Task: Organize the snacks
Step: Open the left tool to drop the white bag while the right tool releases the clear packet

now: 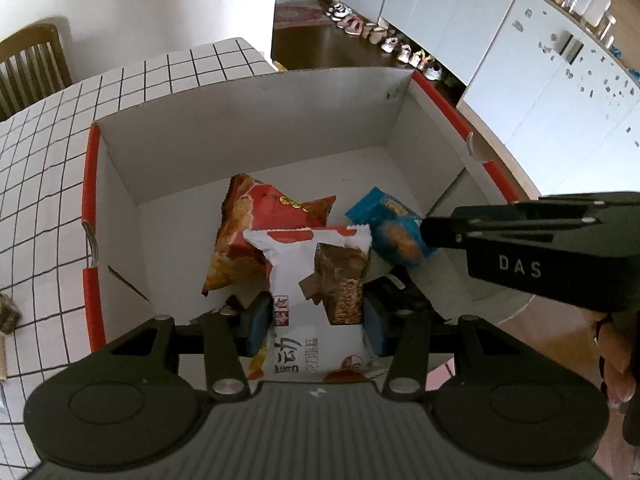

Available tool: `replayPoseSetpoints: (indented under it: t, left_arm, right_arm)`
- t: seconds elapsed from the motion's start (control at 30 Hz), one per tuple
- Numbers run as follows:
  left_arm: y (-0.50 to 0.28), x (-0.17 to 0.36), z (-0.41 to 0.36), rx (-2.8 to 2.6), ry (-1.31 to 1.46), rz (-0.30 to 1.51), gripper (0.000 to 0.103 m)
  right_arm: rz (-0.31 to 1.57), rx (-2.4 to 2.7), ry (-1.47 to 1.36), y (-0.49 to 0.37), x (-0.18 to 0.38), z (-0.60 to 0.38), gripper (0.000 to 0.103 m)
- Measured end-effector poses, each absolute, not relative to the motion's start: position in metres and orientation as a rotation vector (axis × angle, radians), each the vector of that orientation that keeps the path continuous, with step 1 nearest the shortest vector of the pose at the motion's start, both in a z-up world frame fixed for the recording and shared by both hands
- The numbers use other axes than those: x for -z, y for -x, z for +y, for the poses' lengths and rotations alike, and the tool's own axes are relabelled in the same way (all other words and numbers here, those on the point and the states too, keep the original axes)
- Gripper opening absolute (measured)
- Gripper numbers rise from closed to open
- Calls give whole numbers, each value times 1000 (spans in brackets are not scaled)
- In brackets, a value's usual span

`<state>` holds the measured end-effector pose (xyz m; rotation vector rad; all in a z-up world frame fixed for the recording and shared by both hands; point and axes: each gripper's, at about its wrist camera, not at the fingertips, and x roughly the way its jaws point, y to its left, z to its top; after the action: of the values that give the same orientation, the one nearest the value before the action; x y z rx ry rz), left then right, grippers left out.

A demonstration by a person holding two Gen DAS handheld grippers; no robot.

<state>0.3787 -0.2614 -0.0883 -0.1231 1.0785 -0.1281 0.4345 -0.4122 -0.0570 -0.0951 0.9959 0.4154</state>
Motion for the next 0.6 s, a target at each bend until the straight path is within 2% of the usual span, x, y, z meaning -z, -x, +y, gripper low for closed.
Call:
replayPoseSetpoints:
  t: [0.07, 0.13, 0.27, 0.6]
  left_arm:
    - [-377, 86, -258, 129, 148, 1068, 61]
    - [-374, 83, -255, 132, 174, 1051, 67]
    - [-367, 79, -248, 128, 209, 1032, 67]
    - [-337, 54, -227, 113, 246, 952, 68]
  right_arm:
    - [994, -421, 95, -432, 55, -413, 26]
    - [991, -427, 88, -430, 52, -415, 27]
    - [980, -434, 74, -424, 46, -421, 30]
    - [939, -459, 59, -402, 26, -424, 49]
